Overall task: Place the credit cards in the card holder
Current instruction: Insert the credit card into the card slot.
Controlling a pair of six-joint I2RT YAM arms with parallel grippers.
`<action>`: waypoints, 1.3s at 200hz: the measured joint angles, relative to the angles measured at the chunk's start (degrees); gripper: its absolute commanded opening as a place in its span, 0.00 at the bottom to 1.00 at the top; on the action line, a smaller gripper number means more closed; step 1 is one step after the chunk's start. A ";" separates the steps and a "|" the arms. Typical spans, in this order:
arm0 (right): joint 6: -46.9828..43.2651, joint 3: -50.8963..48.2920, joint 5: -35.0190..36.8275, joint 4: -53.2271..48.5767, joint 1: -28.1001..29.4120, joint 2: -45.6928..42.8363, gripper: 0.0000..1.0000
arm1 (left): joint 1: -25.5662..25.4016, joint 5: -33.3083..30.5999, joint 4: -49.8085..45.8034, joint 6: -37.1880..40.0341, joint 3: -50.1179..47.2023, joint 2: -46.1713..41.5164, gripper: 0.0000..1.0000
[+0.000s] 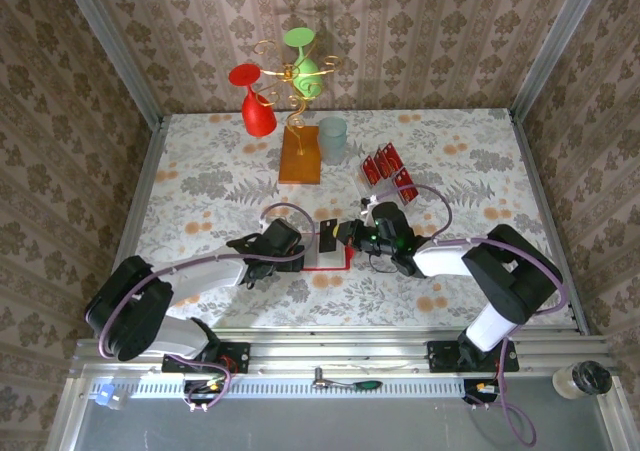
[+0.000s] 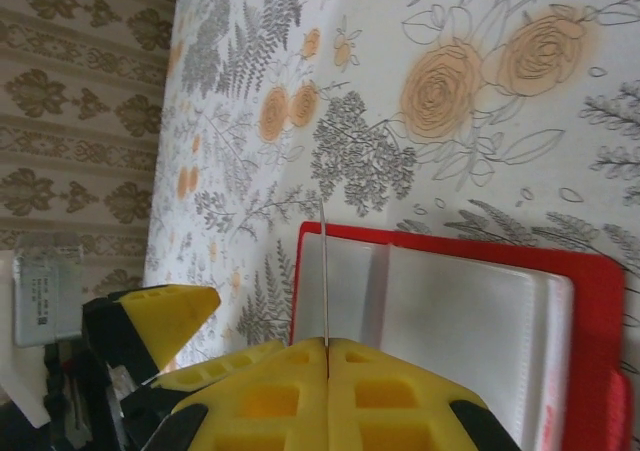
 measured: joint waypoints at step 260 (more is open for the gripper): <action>3.10 -2.16 2.75 13.40 1.05 9.62 0.00 | 0.00 -1.77 -1.86 -0.76 -0.61 0.92 1.00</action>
